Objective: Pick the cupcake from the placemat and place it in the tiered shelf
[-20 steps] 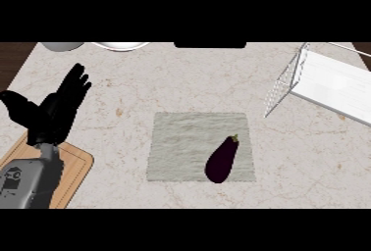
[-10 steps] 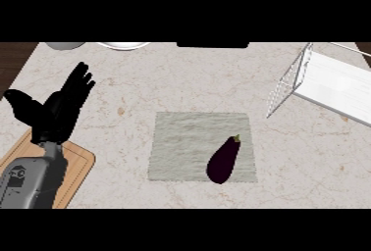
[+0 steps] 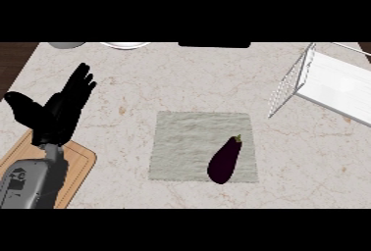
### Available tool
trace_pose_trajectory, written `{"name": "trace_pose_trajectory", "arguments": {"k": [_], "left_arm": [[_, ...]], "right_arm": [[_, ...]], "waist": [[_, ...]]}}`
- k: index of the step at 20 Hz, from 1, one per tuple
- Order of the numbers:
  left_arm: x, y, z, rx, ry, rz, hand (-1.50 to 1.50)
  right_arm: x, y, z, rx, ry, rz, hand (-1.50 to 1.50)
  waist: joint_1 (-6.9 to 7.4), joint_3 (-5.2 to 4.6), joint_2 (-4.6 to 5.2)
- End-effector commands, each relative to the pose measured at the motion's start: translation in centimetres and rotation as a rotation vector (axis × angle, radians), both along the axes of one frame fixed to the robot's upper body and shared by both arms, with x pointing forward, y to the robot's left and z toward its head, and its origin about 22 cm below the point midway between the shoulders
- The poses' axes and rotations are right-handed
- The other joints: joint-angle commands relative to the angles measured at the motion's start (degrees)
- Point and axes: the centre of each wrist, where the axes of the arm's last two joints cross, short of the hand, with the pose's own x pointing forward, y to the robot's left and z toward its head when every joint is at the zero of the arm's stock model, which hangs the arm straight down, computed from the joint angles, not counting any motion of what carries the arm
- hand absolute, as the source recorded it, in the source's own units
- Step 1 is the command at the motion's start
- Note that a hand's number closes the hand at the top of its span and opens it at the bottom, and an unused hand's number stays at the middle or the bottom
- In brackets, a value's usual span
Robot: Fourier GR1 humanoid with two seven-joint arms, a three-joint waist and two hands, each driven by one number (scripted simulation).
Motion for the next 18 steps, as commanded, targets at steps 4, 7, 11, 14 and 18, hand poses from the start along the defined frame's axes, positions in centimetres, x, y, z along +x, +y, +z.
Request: {"name": "trace_pose_trajectory", "arguments": {"k": [4,7,11,14,18], "left_arm": [[0.1,-0.6,-0.6,-0.002,0.009,-0.004,0.0],[0.1,0.4,0.3,-0.01,-0.013,0.014,0.0],[-0.2,0.1,-0.4,-0.023,-0.031,0.016,0.0],[-0.2,0.8,-0.6,-0.023,-0.002,0.03,0.0],[-0.5,1.3,-0.8,-0.008,-0.006,0.041,0.0]], "right_arm": [[-3.6,-2.8,1.2,0.066,0.087,0.092,-1.5],[-5.5,-3.7,3.3,0.071,0.065,0.106,-1.5],[-5.5,-3.8,3.1,0.132,0.046,0.143,-1.5],[-6.0,-3.9,3.6,0.131,0.039,0.208,-1.5],[-5.9,-3.6,4.2,0.093,-0.013,0.242,-1.5]], "waist": [[0.2,0.27,0.61],[-0.22,0.37,0.3],[-0.03,0.56,0.56],[-1.65,0.74,0.27],[-1.83,0.87,0.08]]}}
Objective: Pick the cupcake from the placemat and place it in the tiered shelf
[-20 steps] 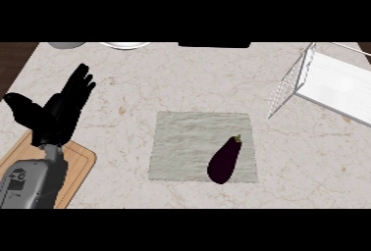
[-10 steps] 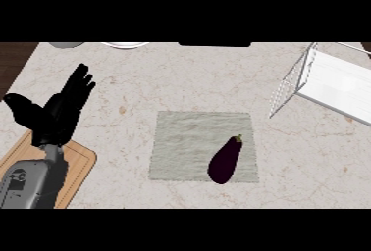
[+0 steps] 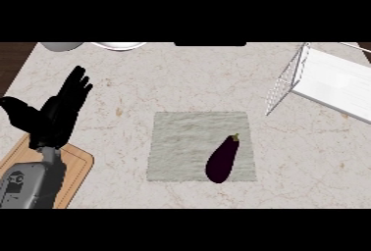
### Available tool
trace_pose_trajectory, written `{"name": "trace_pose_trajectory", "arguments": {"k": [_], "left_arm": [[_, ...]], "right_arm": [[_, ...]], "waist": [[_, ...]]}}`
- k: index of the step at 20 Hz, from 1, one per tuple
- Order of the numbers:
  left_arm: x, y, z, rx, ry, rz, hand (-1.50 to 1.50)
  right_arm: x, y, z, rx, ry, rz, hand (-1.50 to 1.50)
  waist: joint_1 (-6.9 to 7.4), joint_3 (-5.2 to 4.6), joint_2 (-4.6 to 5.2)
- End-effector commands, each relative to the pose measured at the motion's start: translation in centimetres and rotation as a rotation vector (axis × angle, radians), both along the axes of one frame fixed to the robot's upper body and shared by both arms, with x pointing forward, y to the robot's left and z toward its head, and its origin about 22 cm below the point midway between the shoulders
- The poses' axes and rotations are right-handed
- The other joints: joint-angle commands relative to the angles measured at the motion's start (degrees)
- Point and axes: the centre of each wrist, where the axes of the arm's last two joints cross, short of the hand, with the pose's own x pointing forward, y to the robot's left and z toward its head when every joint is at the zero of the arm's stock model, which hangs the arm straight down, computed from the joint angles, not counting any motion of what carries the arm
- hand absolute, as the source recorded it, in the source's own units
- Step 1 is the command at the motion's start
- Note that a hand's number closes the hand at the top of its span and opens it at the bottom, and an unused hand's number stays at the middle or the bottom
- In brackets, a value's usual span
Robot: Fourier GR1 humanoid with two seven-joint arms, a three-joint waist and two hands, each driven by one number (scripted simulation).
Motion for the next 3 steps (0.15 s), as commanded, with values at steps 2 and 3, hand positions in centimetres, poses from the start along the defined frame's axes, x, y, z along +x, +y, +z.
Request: {"name": "trace_pose_trajectory", "arguments": {"k": [2,3], "left_arm": [[0.07,0.03,0.04,0.001,-0.005,0.001,0.0],[-0.01,0.37,-0.02,-0.006,-0.004,0.011,0.0]], "right_arm": [[-0.32,0.05,0.25,0.013,-0.109,0.259,-1.5],[-0.58,0.03,0.42,-0.003,-0.08,0.279,-1.5]], "waist": [[-0.76,0.14,-0.08],[-1.12,0.08,-0.23]]}}
